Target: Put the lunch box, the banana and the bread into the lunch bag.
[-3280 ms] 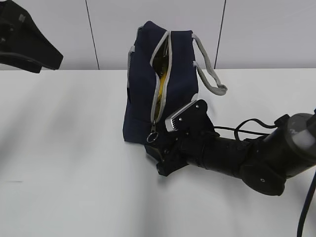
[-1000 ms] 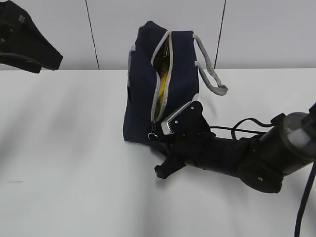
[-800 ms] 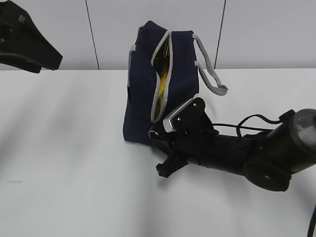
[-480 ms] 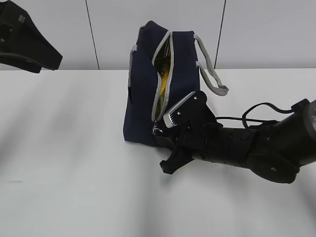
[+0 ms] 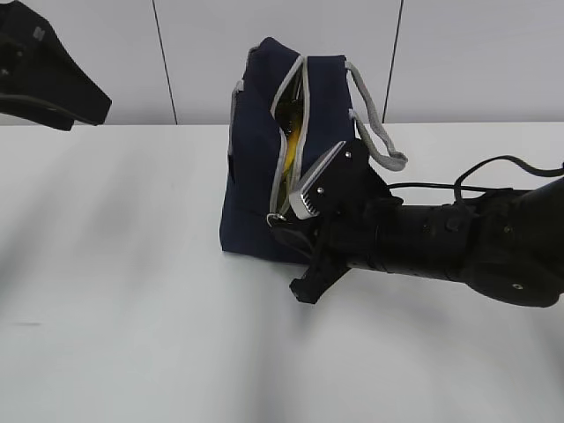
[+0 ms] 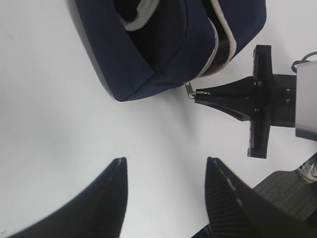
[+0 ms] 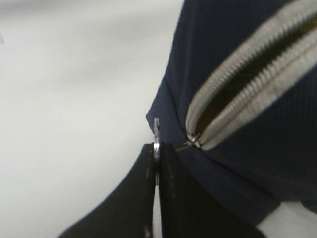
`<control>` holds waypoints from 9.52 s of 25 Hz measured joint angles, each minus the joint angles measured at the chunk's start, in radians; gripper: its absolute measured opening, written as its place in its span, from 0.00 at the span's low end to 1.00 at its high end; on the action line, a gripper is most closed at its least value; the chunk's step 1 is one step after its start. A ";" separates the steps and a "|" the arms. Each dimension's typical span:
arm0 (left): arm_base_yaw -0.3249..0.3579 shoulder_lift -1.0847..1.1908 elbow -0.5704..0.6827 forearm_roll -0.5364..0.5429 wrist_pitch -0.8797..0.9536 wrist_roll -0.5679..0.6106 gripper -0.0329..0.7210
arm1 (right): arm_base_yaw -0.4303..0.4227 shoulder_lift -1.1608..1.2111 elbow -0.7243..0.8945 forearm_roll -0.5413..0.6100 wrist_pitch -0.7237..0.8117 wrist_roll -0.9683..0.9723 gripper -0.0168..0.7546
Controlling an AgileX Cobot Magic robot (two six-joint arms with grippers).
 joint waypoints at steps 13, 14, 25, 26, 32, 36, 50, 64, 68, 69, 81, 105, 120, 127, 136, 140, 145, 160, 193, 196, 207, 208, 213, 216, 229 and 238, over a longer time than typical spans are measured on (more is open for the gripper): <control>0.000 0.000 0.000 -0.006 0.000 0.002 0.52 | -0.002 -0.121 0.000 -0.094 0.025 0.002 0.03; 0.000 0.000 0.000 -0.006 0.000 0.002 0.52 | -0.002 -0.129 -0.003 -0.099 0.037 0.013 0.03; 0.000 0.000 0.000 -0.006 -0.011 0.023 0.52 | -0.002 -0.134 -0.160 -0.536 0.098 0.482 0.03; 0.000 0.000 0.000 -0.006 -0.013 0.024 0.52 | -0.002 -0.135 -0.172 -0.576 0.098 0.523 0.03; 0.000 0.000 0.000 -0.006 -0.027 0.032 0.52 | -0.033 -0.157 -0.222 -0.746 0.080 0.722 0.03; 0.000 0.000 0.000 -0.027 -0.050 0.071 0.52 | -0.073 -0.167 -0.261 -0.843 0.023 0.848 0.03; 0.000 0.068 0.191 -0.346 -0.241 0.494 0.52 | -0.082 -0.168 -0.428 -1.042 -0.013 1.093 0.03; 0.000 0.300 0.202 -0.814 -0.278 0.997 0.52 | -0.082 -0.168 -0.443 -1.155 -0.037 1.211 0.03; -0.001 0.320 0.202 -0.877 -0.271 1.058 0.52 | -0.082 -0.168 -0.443 -1.157 -0.037 1.213 0.03; -0.001 0.320 0.202 -0.885 -0.271 1.068 0.52 | -0.082 -0.168 -0.443 -1.157 -0.037 1.213 0.03; -0.047 0.320 0.202 -0.905 -0.300 1.089 0.13 | -0.082 -0.168 -0.443 -1.138 -0.031 1.216 0.03; -0.049 0.320 0.208 -0.823 -0.223 1.024 0.08 | -0.174 -0.058 -0.635 -1.116 -0.016 1.407 0.03; -0.049 0.320 0.208 -0.803 -0.219 0.998 0.08 | -0.212 0.078 -0.841 -1.126 -0.146 1.486 0.03; -0.049 0.320 0.208 -0.787 -0.225 0.977 0.08 | -0.212 0.086 -0.862 -1.149 -0.173 1.517 0.03; -0.049 0.320 0.208 -0.720 -0.211 0.918 0.07 | -0.212 0.109 -0.880 -1.150 -0.127 1.520 0.03; -0.049 0.320 0.208 -0.678 -0.202 0.882 0.07 | -0.212 0.142 -0.914 -1.144 -0.108 1.520 0.03; -0.049 0.320 0.208 -0.623 -0.171 0.846 0.07 | -0.214 0.220 -0.973 -1.126 -0.080 1.525 0.03; -0.053 0.320 0.208 -0.523 -0.116 0.775 0.07 | -0.319 0.476 -1.222 -1.029 -0.182 1.621 0.03; 0.045 0.211 -0.158 -0.454 -0.268 0.409 0.55 | -0.338 0.669 -1.476 -1.080 -0.303 1.760 0.03; 0.045 0.300 -0.235 -0.460 -0.273 0.372 0.55 | -0.338 0.669 -1.476 -1.080 -0.304 1.762 0.03; 0.019 0.635 -0.505 -0.461 -0.195 0.220 0.55 | -0.340 0.669 -1.476 -1.102 -0.307 1.765 0.03; 0.012 0.652 -0.519 -0.461 -0.188 0.208 0.55 | -0.340 0.669 -1.476 -1.104 -0.307 1.765 0.03; 0.002 0.706 -0.531 -0.456 -0.189 0.191 0.55 | -0.340 0.669 -1.476 -1.110 -0.307 1.765 0.03; 0.000 0.710 -0.531 -0.456 -0.209 0.190 0.55 | -0.340 0.669 -1.476 -1.114 -0.308 1.765 0.03; -0.027 0.710 -0.531 -0.481 -0.217 0.190 0.52 | -0.340 0.669 -1.476 -1.118 -0.311 1.765 0.03; -0.027 0.748 -0.536 -0.493 -0.236 0.171 0.40 | -0.342 0.669 -1.476 -1.128 -0.311 1.765 0.03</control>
